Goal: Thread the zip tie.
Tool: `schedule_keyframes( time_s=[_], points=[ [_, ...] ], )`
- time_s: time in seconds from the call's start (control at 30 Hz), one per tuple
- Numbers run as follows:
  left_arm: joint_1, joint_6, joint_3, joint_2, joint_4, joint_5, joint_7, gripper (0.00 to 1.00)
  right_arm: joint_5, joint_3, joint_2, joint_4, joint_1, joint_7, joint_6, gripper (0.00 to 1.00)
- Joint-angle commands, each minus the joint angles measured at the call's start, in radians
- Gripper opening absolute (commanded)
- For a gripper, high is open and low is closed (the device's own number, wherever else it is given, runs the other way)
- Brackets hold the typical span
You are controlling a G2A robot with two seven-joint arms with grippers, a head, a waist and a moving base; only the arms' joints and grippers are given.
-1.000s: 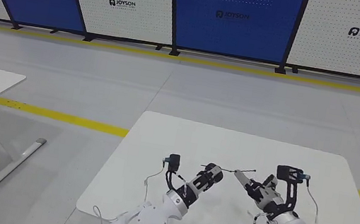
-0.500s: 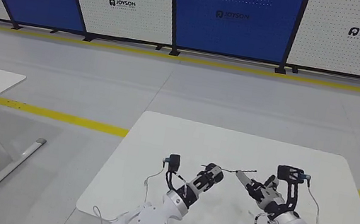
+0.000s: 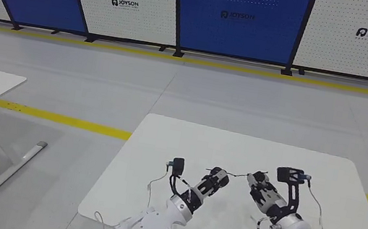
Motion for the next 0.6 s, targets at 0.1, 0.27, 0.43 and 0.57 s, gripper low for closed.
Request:
schedule_keyframes(
  time_s=[0.1, 0.27, 0.43, 0.57],
  points=[
    [-0.001, -0.002, -0.004, -0.001, 0.005, 0.002, -0.005, 0.00, -0.001, -0.002, -0.001, 0.000, 0.001, 0.003, -0.011, 0.00],
    [-0.002, -0.008, -0.008, -0.002, 0.005, 0.002, -0.012, 0.00, 0.005, -0.003, -0.002, 0.000, 0.003, 0.012, -0.026, 0.00],
    [0.004, -0.030, -0.011, -0.001, 0.003, 0.010, -0.028, 0.00, 0.021, -0.002, -0.002, -0.002, 0.005, 0.022, -0.049, 0.00],
    [0.009, -0.036, -0.012, -0.001, -0.002, 0.010, -0.044, 0.00, 0.034, 0.002, -0.002, -0.002, 0.004, 0.021, -0.059, 0.00]
  ],
)
